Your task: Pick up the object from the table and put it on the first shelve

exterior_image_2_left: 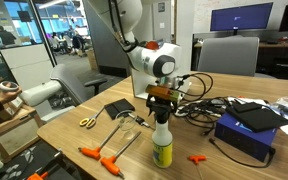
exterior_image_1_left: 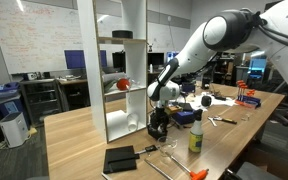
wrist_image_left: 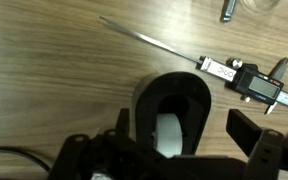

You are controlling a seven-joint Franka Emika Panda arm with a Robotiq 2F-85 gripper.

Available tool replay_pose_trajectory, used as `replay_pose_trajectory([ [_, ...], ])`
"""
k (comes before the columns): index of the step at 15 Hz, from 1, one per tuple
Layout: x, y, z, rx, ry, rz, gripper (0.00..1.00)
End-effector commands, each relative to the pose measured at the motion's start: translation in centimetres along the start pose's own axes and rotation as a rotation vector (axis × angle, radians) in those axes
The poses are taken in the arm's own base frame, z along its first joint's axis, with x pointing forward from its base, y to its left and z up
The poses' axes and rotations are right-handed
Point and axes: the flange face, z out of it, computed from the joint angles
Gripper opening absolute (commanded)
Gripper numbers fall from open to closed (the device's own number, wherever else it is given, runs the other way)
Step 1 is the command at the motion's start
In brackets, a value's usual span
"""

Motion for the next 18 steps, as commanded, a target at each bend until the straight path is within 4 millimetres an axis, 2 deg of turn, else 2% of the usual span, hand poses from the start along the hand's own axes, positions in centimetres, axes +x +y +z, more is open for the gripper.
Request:
replay_pose_trajectory([
  [1,1.4,0.9,1.3,0.031,0.012,-0.004,1.00],
  [3,1.6,1.2,2.1,0.035,0.007,-0.001,1.00],
  [4,1.7,1.4,2.5,0.036,0.009,0.000,0.75],
  [5,1.7,1.6,2.7,0.035,0.012,0.001,0.74],
  [8,1.8,1.9,2.9,0.037,0.010,0.006,0.43],
  [9,1.8,2.1,2.6,0.037,0.011,0.009,0.36],
  [13,1.4,1.8,1.9,0.038,0.010,0.014,0.36],
  [18,0.3,0.3,0.2,0.030,0.005,0.025,0.36],
])
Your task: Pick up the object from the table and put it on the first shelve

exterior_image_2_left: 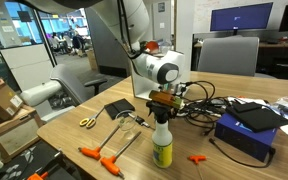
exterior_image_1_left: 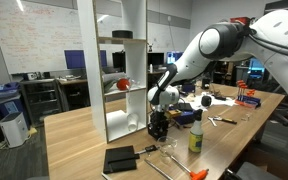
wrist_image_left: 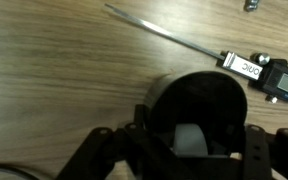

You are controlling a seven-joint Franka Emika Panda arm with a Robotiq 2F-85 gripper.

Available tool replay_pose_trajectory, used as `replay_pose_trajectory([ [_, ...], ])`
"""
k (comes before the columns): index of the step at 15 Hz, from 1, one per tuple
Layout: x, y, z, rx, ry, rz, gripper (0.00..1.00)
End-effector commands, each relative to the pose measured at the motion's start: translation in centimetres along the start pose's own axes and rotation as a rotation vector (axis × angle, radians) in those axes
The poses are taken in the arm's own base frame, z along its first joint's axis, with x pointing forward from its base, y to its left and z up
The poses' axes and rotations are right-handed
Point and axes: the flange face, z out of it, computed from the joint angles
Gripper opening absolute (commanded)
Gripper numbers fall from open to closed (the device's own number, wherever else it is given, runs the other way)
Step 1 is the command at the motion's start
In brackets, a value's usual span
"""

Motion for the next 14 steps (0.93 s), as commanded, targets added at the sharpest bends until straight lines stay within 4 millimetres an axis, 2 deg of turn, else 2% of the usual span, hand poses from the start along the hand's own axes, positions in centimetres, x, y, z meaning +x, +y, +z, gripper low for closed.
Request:
replay_pose_trajectory([
  [1,-0.9,-1.7,-2.9,0.011,0.016,0.009,0.36],
  [5,-1.9,-3.6,-4.6,0.003,0.023,0.009,0.36],
  [9,-3.1,-6.4,-7.1,-0.009,0.030,0.007,0.36],
  [11,-3.6,-8.0,-8.4,-0.011,0.038,0.005,0.36],
  [14,-3.3,-11.0,-8.9,-0.021,0.044,-0.016,0.36],
])
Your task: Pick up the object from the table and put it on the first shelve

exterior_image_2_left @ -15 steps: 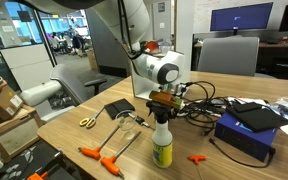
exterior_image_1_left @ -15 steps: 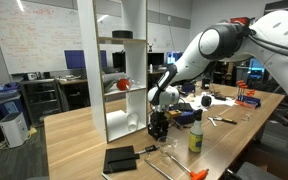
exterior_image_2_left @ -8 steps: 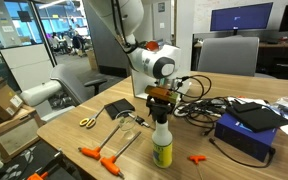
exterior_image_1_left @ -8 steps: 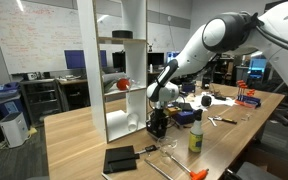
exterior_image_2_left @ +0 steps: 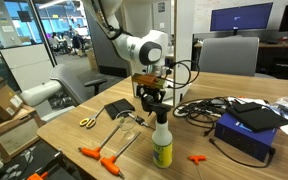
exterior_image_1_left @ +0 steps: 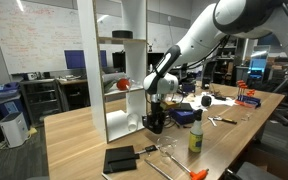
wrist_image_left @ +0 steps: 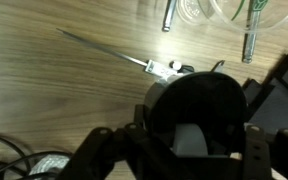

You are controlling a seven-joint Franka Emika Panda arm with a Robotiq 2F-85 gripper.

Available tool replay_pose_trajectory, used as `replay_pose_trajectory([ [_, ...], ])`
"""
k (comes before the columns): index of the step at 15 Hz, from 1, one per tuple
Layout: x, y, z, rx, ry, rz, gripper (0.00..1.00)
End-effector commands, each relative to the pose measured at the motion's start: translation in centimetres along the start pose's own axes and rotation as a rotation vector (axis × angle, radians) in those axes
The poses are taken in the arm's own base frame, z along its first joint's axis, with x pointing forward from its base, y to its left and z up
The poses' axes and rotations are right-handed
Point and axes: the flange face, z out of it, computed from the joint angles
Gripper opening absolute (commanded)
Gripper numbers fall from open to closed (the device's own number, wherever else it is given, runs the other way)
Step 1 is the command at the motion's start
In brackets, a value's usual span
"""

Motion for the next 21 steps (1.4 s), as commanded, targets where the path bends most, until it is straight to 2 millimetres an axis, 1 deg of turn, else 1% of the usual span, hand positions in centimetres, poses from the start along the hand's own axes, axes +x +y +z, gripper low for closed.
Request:
replay_pose_trajectory([
  [1,-0.3,-4.1,-2.0,-0.001,0.017,-0.008,0.36],
  [3,0.3,-6.4,-1.7,-0.010,0.016,-0.027,0.36],
  [8,2.6,-11.9,-0.3,-0.056,0.018,-0.102,0.36],
  [10,3.4,-13.7,-0.1,-0.093,0.037,-0.132,0.36],
  [12,4.2,-14.9,0.2,-0.134,0.071,-0.153,0.36],
  [15,5.2,-15.8,1.0,-0.204,0.131,-0.184,0.36],
  [17,5.9,-15.6,1.8,-0.254,0.184,-0.193,0.36],
  [21,7.6,-14.7,3.1,-0.321,0.320,-0.101,0.36],
])
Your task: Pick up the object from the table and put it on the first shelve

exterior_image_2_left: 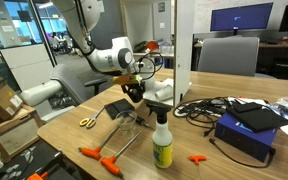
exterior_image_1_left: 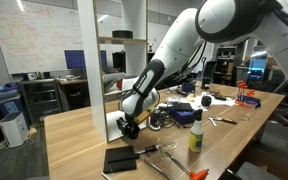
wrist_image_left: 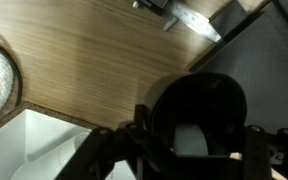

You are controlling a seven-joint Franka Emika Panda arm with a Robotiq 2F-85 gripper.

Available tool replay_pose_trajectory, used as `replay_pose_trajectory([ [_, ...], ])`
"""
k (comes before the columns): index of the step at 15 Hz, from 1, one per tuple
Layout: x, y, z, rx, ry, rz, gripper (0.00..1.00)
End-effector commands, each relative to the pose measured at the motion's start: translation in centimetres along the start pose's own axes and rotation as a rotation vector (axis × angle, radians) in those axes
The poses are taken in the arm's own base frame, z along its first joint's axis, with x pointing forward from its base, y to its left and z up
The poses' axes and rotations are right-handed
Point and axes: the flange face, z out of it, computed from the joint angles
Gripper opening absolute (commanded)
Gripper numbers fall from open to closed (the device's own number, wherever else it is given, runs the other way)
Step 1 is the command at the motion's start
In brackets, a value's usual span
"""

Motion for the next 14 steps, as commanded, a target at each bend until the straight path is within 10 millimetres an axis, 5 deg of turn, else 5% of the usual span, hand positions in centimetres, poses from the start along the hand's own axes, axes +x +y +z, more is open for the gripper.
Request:
replay_pose_trajectory([
  [1,2.3,0.5,0.6,-0.091,0.113,0.079,0.36],
  [14,8.3,-0.3,2.3,-0.245,0.200,0.177,0.36],
])
